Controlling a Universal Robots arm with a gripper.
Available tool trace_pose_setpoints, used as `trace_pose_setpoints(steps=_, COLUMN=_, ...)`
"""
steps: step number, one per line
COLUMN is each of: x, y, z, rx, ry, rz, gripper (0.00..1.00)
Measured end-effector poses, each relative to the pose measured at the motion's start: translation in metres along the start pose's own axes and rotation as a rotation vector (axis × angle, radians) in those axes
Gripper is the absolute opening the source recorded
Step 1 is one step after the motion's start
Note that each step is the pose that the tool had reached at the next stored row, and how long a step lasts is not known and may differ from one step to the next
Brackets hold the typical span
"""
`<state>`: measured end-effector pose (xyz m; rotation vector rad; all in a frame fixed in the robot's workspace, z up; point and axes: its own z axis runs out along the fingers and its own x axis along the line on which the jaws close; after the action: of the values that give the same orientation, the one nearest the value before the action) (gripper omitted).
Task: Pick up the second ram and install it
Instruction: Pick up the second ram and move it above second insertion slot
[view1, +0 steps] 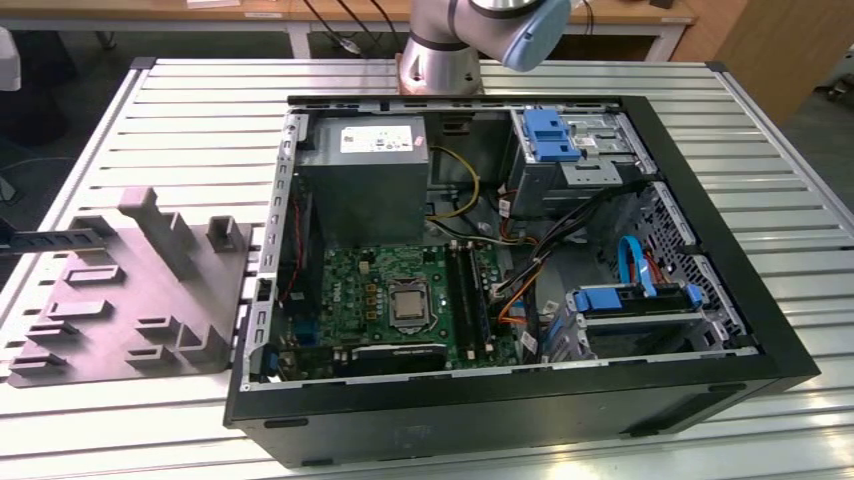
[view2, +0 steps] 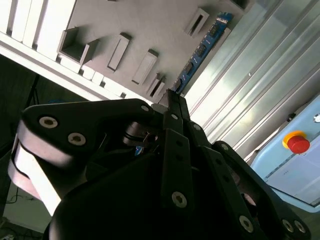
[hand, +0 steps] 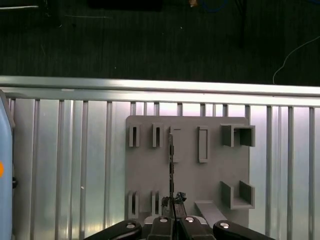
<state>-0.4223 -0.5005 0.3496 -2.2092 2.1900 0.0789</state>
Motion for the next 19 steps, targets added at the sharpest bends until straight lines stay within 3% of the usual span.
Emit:
trace_pose_setpoints(steps=4, x=0.0001, y=-0.0097, z=-0.0002, rx=0.0, ry=-0.0008, rz=0.0, gripper=0.11)
trace_pose_setpoints(steps=7, x=-0.0001, y=-0.0115, z=-0.0017, rx=-0.0002, ry=-0.0014, rz=0.0, gripper=0.11)
trace_pose_setpoints(steps=19, x=-0.0026, y=-0.0113, z=-0.0471, rx=0.0001, ry=-0.0109, rz=0.0, gripper=0.11)
